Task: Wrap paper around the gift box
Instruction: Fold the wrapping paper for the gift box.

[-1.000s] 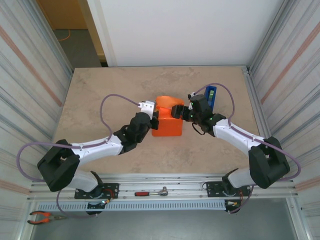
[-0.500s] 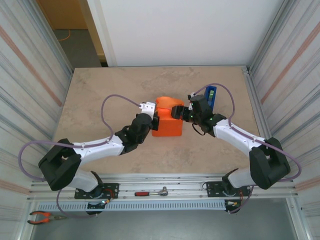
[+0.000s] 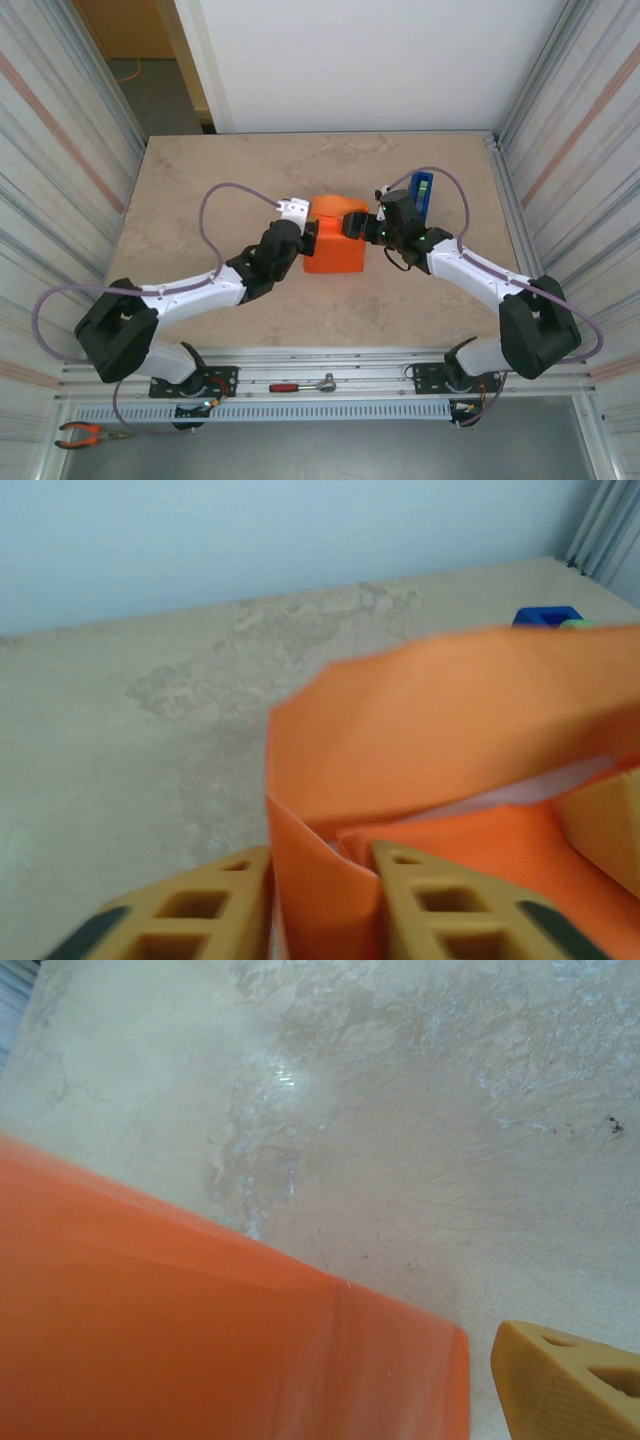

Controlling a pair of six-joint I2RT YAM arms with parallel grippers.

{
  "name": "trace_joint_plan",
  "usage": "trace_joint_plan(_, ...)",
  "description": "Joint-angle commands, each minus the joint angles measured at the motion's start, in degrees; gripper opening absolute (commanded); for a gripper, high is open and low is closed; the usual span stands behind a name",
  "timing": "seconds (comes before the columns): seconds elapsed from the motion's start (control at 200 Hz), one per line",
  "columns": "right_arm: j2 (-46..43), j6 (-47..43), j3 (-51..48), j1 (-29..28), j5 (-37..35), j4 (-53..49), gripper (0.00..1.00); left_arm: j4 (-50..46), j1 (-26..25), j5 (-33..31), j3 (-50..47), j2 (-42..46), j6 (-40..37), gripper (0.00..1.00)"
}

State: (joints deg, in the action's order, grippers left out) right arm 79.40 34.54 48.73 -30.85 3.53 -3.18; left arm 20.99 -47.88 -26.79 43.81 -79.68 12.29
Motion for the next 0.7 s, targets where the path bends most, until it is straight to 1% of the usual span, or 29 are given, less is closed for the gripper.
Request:
trace_joint_plan(0.0, 0.59, -0.35, -1.44, -0.97, 1.20, -6.57, 0.87, 0.71, 3.46, 2.76, -0.10, 6.04, 3.87, 0.58)
trace_joint_plan(0.03, 0.63, -0.36, -1.44, -0.97, 1.16, -6.58, 0.87, 0.46, 4.14, 3.11, -0.71, 7.17, 4.73, 0.64)
trace_joint_plan(0.085, 0.67, -0.35, -1.43, -0.97, 1.20, -6.66, 0.87, 0.06, 5.09, 4.30, -1.81, 9.03, 5.48, 0.70)
trace_joint_plan(0.15, 0.69, -0.27, -1.44, -0.96, 1.21, -6.67, 0.87, -0.75, 5.42, 5.24, -2.88, 10.59, 5.76, 0.76)
trace_joint_plan(0.251, 0.72, -0.27, -1.52, -0.97, 1.21, -6.62, 0.87, -1.61, 5.13, 7.74, -3.75, 11.10, 6.15, 0.81)
trace_joint_plan(0.451, 1.26, -0.18, -1.46, -0.97, 1.35, -6.69, 0.87, 0.24, 1.90, 7.05, -3.42, 6.82, 5.27, 0.85)
trace_joint_plan(0.556, 1.29, -0.18, -1.64, -0.97, 1.31, -6.61, 0.87, 1.66, 1.48, 6.04, -1.98, 3.34, 4.79, 0.85)
trace_joint_plan(0.691, 1.18, -0.18, -1.77, -0.97, 1.24, -6.88, 0.87, 2.99, 1.47, 2.82, 0.45, -0.71, 3.28, 0.85)
